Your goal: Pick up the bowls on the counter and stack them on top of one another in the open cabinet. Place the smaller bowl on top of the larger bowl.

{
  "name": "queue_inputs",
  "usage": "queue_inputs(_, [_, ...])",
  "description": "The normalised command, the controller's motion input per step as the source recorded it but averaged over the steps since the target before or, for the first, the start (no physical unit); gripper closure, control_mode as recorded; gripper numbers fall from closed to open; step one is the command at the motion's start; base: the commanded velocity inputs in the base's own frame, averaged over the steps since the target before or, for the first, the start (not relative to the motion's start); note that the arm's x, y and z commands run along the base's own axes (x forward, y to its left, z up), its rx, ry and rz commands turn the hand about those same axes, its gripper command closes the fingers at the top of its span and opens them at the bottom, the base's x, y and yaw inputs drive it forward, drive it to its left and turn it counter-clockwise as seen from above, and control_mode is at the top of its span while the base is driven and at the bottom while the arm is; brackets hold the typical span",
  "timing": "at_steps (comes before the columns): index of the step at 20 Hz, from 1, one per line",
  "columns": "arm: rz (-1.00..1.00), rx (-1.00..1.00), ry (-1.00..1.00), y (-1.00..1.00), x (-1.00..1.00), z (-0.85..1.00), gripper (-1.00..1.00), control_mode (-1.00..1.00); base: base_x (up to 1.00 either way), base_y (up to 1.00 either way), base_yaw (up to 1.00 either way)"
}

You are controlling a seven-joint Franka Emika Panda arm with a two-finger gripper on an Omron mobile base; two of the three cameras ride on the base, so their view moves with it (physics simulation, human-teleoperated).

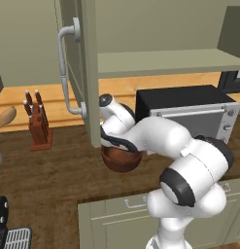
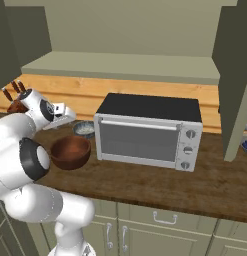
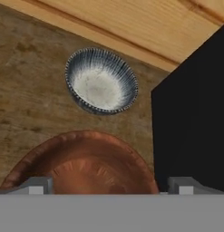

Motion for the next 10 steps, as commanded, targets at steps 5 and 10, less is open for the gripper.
queue_inputs(5, [0.00, -0.06, 0.00, 0.43, 0.06, -0.11, -1.00, -1.00, 0.00, 0.00, 0.00])
queue_inputs(10, [0.00, -0.06, 0.00, 0.20, 0.33, -0.23, -1.00, -1.00, 0.00, 0.00, 0.00])
